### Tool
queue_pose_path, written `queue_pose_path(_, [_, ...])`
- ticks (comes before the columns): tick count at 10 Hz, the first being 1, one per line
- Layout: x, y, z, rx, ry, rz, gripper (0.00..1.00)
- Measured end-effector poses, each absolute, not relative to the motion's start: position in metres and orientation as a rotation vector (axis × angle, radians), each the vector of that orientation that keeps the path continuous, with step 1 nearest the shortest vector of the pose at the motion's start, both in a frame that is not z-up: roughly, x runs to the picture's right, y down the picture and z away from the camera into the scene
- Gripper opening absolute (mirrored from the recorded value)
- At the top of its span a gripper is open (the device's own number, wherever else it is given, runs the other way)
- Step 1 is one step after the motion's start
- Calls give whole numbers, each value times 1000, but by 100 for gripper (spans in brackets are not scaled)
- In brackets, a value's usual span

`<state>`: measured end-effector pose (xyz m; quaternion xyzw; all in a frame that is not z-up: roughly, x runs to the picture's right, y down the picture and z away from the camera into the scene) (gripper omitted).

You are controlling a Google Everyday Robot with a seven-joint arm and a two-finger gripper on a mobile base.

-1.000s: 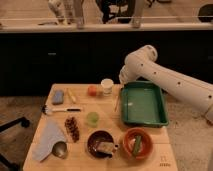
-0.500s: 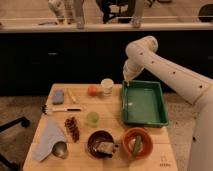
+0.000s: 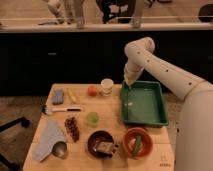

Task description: Place fork in tray

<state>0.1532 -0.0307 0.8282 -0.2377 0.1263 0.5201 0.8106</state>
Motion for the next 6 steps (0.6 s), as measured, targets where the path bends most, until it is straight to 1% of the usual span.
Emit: queue_pose_path(6, [157, 2, 845, -607, 256, 1101, 0])
